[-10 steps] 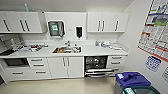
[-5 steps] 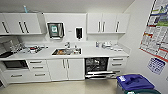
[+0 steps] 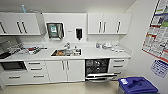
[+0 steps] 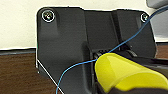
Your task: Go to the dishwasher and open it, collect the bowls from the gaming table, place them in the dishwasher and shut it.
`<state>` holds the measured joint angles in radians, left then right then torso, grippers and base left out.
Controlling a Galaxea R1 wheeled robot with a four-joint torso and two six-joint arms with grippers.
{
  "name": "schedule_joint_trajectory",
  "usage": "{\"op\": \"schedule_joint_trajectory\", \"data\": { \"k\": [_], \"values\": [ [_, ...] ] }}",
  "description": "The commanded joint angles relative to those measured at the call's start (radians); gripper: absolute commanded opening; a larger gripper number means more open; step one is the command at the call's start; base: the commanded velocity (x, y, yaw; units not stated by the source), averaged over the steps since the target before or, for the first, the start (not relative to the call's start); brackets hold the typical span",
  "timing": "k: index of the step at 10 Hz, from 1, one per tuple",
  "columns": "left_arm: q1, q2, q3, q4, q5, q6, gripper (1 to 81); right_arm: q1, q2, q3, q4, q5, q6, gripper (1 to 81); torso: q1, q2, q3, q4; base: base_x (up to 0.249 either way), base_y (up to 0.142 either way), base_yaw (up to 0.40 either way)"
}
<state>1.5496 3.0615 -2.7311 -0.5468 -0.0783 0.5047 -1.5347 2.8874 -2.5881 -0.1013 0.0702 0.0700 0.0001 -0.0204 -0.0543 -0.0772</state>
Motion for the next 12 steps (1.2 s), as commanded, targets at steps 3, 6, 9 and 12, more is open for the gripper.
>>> {"op": "schedule_joint_trajectory", "data": {
  "k": [3,6,9,12],
  "values": [
    [-0.038,0.001,0.002,0.004,0.068,0.008,1.0,0.053,-0.011,0.004,-0.006,-0.052,-0.004,1.0,0.000,0.000,0.000,0.000,0.119,0.000,0.000],
    [-0.039,0.001,0.002,0.004,0.068,0.008,1.0,0.058,-0.009,0.002,-0.006,-0.053,-0.004,1.0,0.000,0.000,0.000,0.000,0.123,0.000,0.000],
    [-0.038,0.002,0.002,0.005,0.068,0.008,1.0,0.053,-0.009,0.002,-0.005,-0.053,-0.004,1.0,0.000,0.000,0.000,0.000,0.124,0.000,0.000],
    [-0.039,0.001,0.002,0.005,0.068,0.008,1.0,0.052,-0.011,0.002,-0.005,-0.052,-0.004,1.0,0.000,0.000,0.000,0.000,0.124,0.000,0.000]
  ]
}}
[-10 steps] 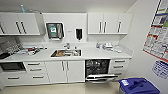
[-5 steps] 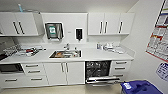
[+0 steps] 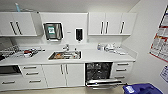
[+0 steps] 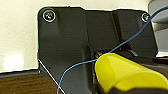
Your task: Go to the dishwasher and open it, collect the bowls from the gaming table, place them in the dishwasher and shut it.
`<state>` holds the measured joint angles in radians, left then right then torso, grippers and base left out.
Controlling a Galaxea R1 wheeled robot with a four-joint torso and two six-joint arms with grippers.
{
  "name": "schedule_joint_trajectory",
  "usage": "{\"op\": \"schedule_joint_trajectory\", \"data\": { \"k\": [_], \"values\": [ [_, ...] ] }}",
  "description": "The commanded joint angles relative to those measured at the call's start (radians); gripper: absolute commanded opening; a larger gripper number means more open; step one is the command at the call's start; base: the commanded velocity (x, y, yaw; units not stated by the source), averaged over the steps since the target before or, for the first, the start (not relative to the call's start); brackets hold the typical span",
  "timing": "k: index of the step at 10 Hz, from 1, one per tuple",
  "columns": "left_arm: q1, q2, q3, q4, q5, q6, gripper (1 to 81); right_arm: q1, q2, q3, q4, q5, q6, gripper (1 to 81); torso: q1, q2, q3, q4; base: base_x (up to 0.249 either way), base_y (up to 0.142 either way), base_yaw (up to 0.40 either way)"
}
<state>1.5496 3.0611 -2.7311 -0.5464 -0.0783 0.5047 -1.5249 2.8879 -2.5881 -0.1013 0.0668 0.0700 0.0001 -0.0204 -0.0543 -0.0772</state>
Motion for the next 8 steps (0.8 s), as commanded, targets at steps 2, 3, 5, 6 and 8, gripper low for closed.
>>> {"op": "schedule_joint_trajectory", "data": {
  "k": [2,3,5,6,8],
  "values": [
    [-0.038,0.003,0.002,0.006,0.068,0.009,1.0,0.041,-0.011,0.002,-0.005,-0.048,-0.004,1.0,0.000,0.000,0.000,0.000,0.123,0.000,0.000],
    [-0.038,0.001,0.002,0.005,0.068,0.008,1.0,0.042,-0.010,0.002,-0.006,-0.048,-0.004,1.0,0.000,0.000,0.000,0.000,0.123,0.000,0.000],
    [-0.038,0.001,0.002,0.005,0.068,0.008,1.0,0.044,-0.008,0.002,-0.006,-0.048,-0.004,1.0,0.000,0.000,0.000,0.000,0.124,0.000,0.000],
    [-0.038,0.001,0.002,0.005,0.068,0.008,1.0,0.047,-0.008,0.002,-0.006,-0.048,-0.004,1.0,0.000,0.000,0.000,0.000,0.124,0.000,0.000],
    [-0.038,0.003,0.002,0.005,0.068,0.008,1.0,0.047,-0.010,0.002,-0.006,-0.048,-0.004,1.0,0.000,0.000,0.000,0.000,0.124,0.000,0.000]
  ]
}}
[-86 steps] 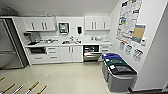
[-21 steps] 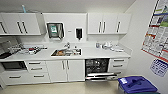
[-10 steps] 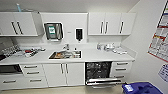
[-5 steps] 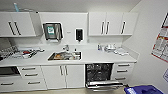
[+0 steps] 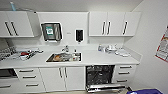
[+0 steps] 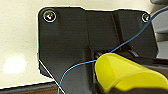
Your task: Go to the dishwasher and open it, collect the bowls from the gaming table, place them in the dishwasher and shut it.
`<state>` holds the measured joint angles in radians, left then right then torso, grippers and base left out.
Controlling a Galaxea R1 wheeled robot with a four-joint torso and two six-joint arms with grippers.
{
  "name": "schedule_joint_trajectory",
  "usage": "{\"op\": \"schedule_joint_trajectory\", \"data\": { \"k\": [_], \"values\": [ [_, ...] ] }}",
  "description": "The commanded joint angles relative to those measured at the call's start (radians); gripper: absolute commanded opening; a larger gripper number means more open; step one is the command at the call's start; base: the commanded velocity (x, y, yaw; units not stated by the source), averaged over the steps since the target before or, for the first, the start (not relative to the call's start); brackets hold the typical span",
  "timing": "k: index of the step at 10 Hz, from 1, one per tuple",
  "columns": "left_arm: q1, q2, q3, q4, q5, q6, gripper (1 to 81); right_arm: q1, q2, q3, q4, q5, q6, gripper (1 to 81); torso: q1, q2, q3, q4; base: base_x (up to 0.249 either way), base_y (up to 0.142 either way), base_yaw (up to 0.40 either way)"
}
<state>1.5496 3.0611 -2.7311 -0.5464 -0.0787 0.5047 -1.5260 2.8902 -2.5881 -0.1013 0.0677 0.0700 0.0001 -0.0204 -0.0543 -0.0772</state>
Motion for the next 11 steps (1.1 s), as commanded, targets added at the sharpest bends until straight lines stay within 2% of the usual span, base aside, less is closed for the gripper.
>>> {"op": "schedule_joint_trajectory", "data": {
  "k": [1,11],
  "values": [
    [-0.038,0.003,0.002,0.006,0.068,0.008,1.0,0.045,-0.012,0.002,-0.006,-0.049,-0.004,1.0,0.000,0.000,0.000,0.000,0.124,0.000,0.000],
    [-0.038,0.004,0.002,0.006,0.068,0.008,1.0,0.045,-0.013,0.002,-0.006,-0.048,-0.004,1.0,0.001,0.000,0.000,0.000,0.125,0.000,0.000]
  ]
}}
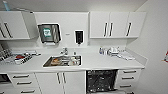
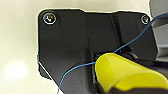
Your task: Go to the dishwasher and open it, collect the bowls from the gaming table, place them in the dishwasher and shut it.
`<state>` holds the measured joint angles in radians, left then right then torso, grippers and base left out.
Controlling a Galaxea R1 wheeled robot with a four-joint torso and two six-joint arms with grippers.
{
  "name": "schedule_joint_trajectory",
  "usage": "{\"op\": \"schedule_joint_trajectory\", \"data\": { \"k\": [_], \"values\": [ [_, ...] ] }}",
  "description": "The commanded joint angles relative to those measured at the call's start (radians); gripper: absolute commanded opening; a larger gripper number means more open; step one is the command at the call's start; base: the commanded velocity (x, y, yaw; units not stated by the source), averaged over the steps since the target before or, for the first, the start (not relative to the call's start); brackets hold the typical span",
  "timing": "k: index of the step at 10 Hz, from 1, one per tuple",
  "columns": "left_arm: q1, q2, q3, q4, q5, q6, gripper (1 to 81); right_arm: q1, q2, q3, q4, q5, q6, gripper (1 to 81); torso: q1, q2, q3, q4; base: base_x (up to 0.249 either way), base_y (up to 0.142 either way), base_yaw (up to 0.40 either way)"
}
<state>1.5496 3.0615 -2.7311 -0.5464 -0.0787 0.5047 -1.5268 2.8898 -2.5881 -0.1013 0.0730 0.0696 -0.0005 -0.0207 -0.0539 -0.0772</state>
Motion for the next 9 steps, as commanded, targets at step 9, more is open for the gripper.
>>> {"op": "schedule_joint_trajectory", "data": {
  "k": [9],
  "values": [
    [-0.038,0.002,0.002,0.006,0.070,0.008,1.0,0.046,-0.013,0.002,-0.006,-0.053,-0.004,1.0,0.001,0.000,0.000,0.000,0.142,-0.020,0.000]
  ]
}}
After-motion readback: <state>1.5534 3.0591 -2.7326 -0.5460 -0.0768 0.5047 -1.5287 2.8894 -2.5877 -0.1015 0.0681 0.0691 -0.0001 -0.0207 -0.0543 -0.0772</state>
